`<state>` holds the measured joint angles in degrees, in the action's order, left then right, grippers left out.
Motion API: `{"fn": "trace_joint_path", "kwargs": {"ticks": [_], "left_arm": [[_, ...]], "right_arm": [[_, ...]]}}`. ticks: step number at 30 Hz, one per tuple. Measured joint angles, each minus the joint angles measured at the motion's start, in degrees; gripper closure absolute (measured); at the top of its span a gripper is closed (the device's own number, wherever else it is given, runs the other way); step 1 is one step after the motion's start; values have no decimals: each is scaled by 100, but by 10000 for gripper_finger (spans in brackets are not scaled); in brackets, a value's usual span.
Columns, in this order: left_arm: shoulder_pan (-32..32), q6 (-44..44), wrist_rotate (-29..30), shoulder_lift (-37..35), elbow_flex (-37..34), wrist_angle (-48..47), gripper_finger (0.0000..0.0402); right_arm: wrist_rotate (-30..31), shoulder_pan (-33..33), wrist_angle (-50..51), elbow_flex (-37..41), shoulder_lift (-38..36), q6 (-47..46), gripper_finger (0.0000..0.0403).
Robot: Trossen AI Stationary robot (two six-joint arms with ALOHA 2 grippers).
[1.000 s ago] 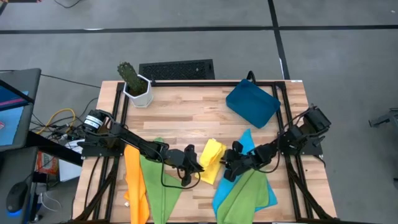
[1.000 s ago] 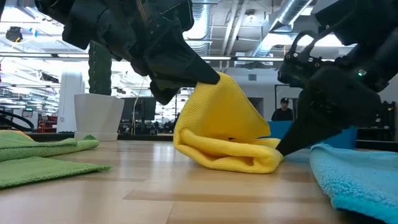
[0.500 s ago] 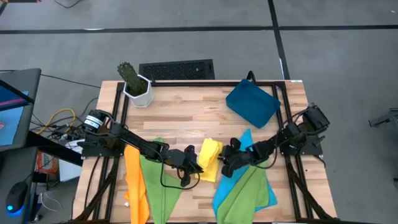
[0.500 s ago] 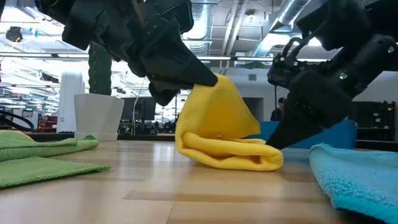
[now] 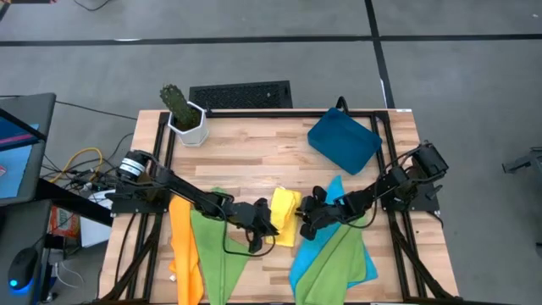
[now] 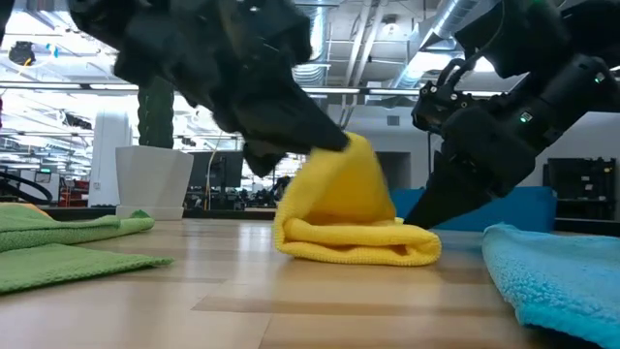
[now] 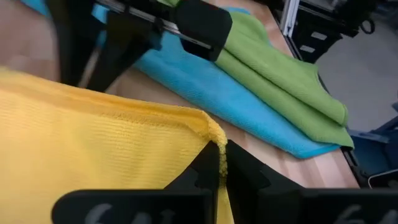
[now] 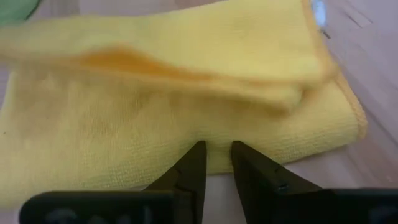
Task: Fold microfiber towels
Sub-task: Fold the yellow microfiber cloth
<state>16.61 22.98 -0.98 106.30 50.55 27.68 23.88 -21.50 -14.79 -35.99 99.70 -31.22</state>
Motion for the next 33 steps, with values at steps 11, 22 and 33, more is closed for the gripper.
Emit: {"fn": "trace_joint_path", "kwargs": {"ticks": [11,22,33], "left_arm": [[-34,-284,-232,467,944,-1182,393],[-34,-234,-79,465,946,-1007,387],[-32,-227,-323,465,946,-941,303]], "right_arm": [[4,22,-71,0,-2,100,301],[11,35,-76,0,-2,125,301],[11,35,-76,0,-4,125,301]]}}
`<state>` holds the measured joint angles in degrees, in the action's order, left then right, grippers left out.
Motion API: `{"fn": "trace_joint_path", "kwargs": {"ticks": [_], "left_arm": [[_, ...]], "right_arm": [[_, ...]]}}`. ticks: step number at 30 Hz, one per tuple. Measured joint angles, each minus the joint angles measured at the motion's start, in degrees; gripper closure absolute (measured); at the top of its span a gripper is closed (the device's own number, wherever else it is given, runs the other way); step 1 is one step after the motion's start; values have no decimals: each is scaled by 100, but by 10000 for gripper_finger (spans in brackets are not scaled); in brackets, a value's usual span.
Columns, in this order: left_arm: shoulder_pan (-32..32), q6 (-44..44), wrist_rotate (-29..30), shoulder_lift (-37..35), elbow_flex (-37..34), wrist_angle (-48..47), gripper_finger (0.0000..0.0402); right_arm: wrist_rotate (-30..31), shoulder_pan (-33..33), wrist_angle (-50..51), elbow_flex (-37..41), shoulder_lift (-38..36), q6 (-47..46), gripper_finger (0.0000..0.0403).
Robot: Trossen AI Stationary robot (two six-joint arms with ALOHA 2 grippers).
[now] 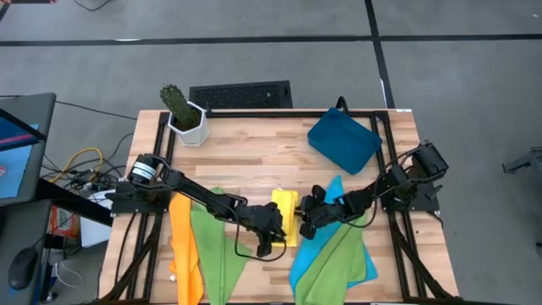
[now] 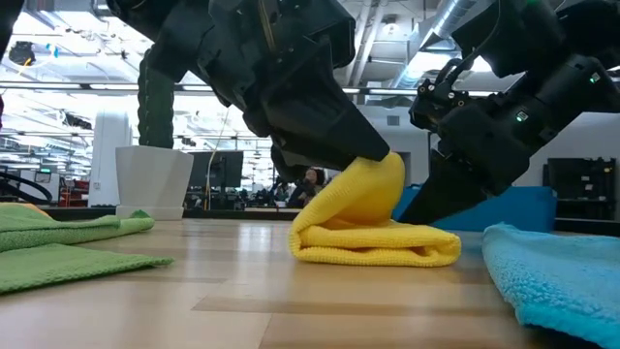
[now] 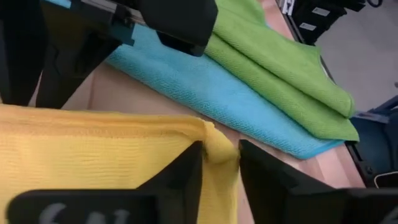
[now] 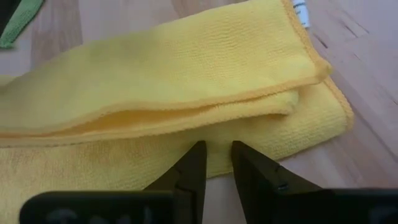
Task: Fold microfiber towels
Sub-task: Fold the yellow microfiber cloth
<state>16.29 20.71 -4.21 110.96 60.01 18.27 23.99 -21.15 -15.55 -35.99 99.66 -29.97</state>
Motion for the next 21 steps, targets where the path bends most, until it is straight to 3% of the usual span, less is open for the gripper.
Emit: {"fn": "trace_joint_path", "kwargs": {"ticks": [7,13,21], "left_arm": [[0,3,-43,0,0,356,246],[-50,4,-164,-298,0,68,236],[285,-315,1510,-56,-44,-315,282]], "right_arm": [[6,-9,2,0,0,-1,301],[7,-9,7,-2,-2,-1,301],[5,-9,13,-2,-2,-1,301]]}}
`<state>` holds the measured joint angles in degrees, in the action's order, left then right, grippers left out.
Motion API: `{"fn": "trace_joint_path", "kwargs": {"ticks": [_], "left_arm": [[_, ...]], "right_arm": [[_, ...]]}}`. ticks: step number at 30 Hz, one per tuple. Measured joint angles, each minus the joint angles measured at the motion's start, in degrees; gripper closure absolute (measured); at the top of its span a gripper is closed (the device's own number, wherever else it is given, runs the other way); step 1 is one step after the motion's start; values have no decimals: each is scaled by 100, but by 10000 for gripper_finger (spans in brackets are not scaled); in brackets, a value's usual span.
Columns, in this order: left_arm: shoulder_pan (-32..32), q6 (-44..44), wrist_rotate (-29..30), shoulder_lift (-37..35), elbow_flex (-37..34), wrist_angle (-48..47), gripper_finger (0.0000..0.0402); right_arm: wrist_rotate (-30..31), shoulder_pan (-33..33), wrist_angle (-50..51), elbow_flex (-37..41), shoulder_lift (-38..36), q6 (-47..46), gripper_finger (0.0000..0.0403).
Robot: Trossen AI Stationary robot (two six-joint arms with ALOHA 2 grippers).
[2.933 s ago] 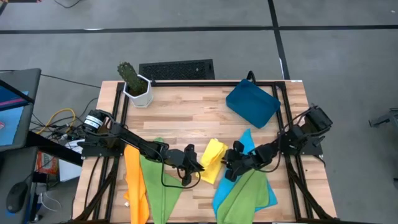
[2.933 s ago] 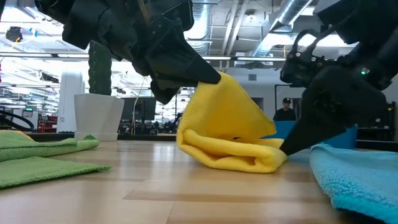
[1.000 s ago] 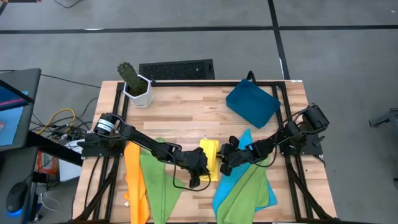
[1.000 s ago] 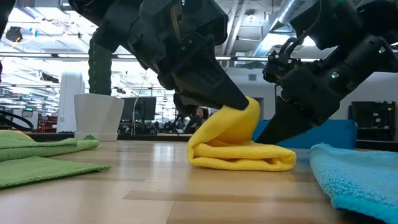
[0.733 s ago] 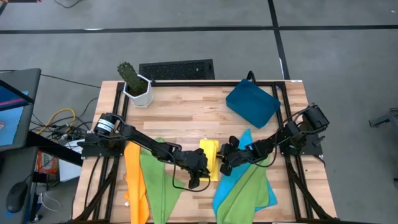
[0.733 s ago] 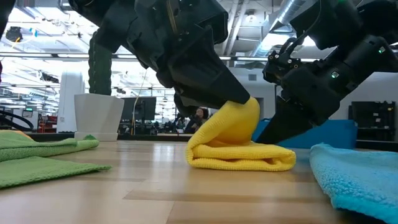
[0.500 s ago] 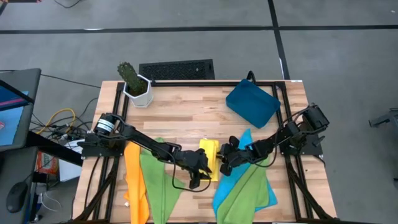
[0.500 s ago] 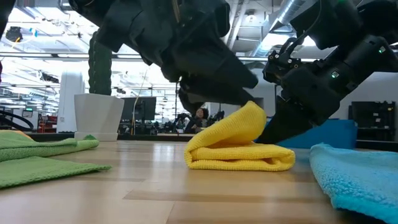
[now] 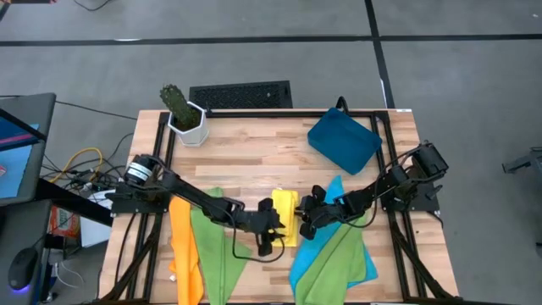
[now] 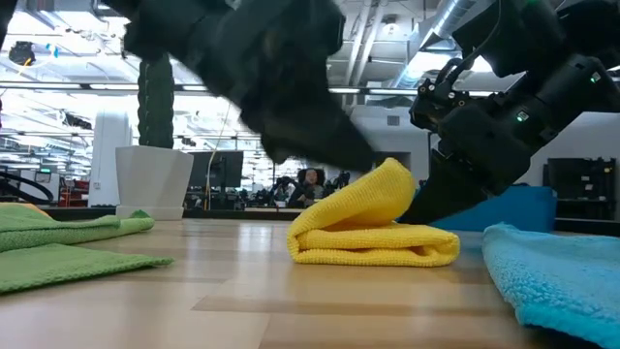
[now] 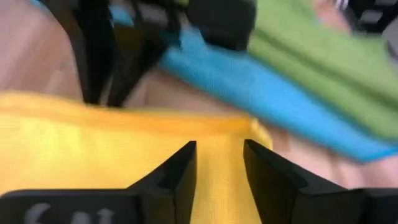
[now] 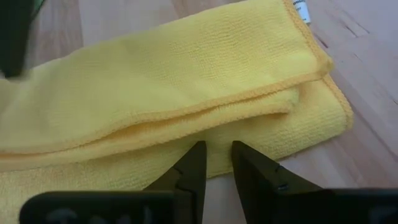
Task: Fold microfiber towels
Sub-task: Fold the yellow microfiber cloth
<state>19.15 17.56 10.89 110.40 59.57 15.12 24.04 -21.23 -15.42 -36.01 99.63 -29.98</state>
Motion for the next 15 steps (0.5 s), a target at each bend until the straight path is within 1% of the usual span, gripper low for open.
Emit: {"fn": "trace_joint_path", "kwargs": {"ticks": [5,8,12,15], "left_arm": [[-15,7,-44,572,6,642,323],[-70,38,-139,864,64,792,340],[-115,121,-323,969,164,899,352],[-115,118,-334,969,163,900,354]], "right_arm": [[-1,0,-3,-2,0,0,301],[-1,0,-6,-2,0,0,301],[21,-3,25,-2,0,0,301],[226,-40,22,-2,-5,28,301]]}}
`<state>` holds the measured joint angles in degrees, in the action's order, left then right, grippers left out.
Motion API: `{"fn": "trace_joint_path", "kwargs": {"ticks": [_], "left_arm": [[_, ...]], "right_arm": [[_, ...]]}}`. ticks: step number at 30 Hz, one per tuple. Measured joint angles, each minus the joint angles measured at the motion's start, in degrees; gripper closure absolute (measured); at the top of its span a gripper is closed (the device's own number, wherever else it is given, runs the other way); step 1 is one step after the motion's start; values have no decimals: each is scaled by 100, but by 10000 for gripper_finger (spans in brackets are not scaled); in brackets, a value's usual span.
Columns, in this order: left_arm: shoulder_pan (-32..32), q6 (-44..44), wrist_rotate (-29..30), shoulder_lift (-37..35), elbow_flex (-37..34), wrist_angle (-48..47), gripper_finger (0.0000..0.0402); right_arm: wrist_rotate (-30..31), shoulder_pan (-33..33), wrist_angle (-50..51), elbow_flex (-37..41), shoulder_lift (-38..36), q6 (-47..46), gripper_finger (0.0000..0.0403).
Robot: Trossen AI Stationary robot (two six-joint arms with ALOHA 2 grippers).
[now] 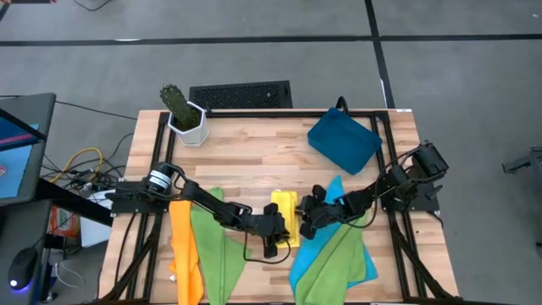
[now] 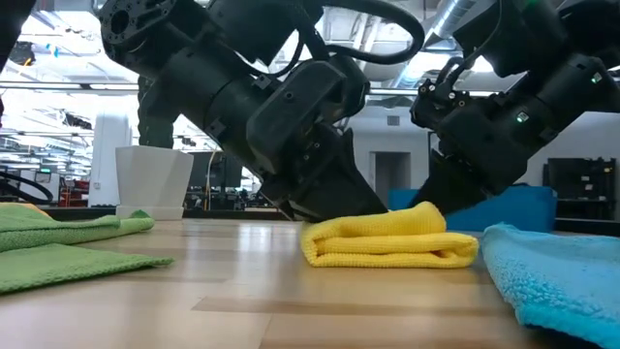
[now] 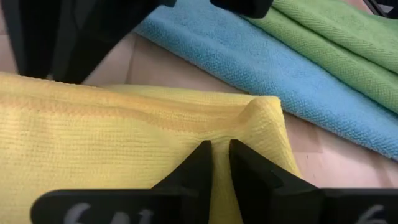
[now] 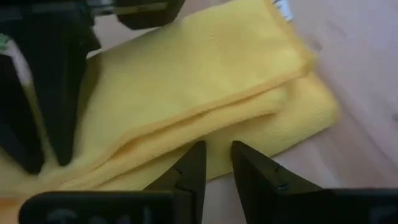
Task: Fold microfiber towels
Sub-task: Fold the yellow microfiber cloth
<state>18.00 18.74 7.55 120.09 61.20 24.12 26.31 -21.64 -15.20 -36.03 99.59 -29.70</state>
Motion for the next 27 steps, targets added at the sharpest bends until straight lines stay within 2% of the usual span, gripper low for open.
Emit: {"fn": "trace_joint_path", "kwargs": {"ticks": [5,8,15,19,27], "left_arm": [[0,-2,-20,0,-4,-2,354],[-2,-58,-17,1,-4,-4,354],[-41,-150,20,2,-4,-9,354],[-78,-160,57,4,-8,-5,354],[-97,-262,70,7,-8,9,354]], "right_arm": [[527,-164,332,2,-199,20,301],[780,-355,144,0,-362,274,301],[375,-1001,-1068,-2,-336,1302,301],[349,-1159,-1157,0,-164,1119,301],[340,-1127,-1980,-4,347,1104,301]]}}
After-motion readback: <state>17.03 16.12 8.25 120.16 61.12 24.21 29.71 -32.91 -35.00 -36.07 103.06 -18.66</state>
